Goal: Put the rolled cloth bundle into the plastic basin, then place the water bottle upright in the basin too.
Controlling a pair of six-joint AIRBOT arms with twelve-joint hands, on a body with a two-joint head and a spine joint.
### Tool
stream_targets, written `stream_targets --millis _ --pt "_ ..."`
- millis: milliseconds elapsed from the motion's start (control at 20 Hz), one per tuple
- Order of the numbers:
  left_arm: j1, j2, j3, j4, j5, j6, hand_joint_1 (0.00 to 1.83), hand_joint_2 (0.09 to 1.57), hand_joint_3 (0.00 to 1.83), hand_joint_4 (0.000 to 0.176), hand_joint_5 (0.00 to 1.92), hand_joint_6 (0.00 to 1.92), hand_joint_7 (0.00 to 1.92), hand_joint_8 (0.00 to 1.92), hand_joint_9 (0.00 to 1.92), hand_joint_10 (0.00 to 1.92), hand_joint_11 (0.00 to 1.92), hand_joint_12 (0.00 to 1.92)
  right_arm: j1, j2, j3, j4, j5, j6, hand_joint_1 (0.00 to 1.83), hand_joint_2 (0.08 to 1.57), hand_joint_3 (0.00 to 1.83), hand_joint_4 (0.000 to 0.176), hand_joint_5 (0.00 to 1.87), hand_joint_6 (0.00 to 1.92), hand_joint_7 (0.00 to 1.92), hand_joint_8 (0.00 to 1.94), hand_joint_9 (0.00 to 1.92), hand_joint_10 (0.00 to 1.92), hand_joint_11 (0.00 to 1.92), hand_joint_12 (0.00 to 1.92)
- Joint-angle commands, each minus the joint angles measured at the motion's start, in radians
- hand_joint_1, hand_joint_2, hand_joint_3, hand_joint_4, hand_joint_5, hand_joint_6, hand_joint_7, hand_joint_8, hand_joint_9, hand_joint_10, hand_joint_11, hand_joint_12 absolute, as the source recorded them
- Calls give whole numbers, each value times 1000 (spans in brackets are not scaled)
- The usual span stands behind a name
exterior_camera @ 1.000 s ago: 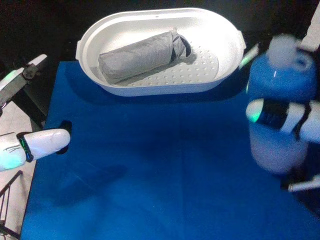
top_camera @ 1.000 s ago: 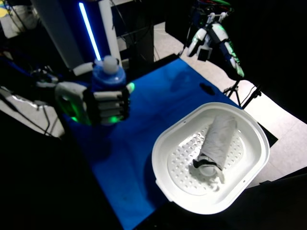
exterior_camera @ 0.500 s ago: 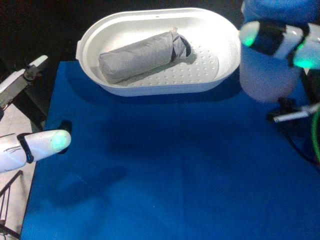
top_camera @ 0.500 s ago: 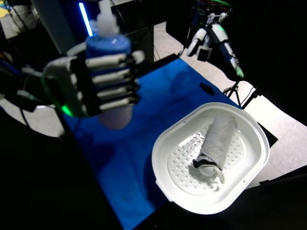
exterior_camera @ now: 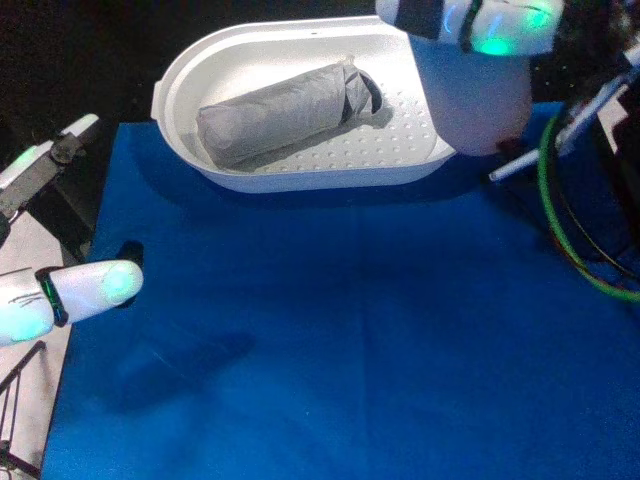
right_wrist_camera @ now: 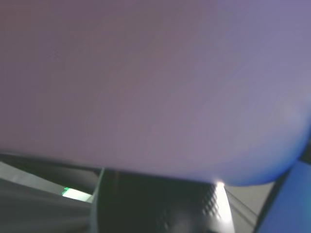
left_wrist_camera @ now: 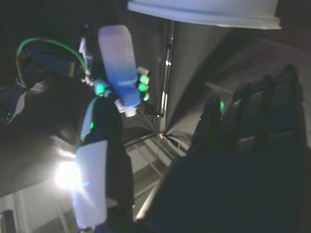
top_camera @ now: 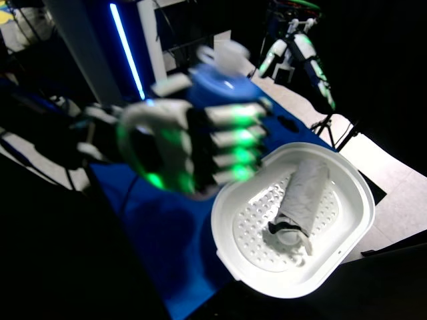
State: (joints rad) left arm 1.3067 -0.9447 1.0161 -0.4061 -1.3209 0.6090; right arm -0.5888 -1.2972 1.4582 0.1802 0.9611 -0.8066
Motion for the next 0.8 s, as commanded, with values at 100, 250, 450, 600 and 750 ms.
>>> stream_targets --millis 100,250,450,600,750 --pt "-8 -6 10 13 -113 -13 522 914 5 176 51 2 49 5 34 0 43 37 55 -52 81 10 23 19 1140 1155 0 0 889 1129 941 1654 984 1879 946 1921" --pt "-10 -18 24 18 -110 -26 542 912 2 176 58 3 37 2 26 4 33 39 87 -111 174 20 -58 19 1145 1145 0 0 905 1106 877 1729 948 1920 948 1921" --pt "-18 -28 37 29 -102 -38 547 911 0 172 61 0 48 0 31 0 0 158 109 -161 247 25 -101 19 1145 1146 0 0 903 1115 917 1678 945 1920 949 1921" --pt "-19 -37 43 31 -103 -44 554 896 0 175 73 3 49 0 27 0 0 138 109 -176 271 32 -102 20 1144 1146 0 0 903 1114 942 1628 943 1878 911 1921" --pt "-19 -46 51 33 -107 -54 536 889 0 155 87 2 59 1 41 2 0 205 109 -198 297 43 -102 20 1146 1140 0 0 918 1087 1008 1647 986 1889 922 1921"
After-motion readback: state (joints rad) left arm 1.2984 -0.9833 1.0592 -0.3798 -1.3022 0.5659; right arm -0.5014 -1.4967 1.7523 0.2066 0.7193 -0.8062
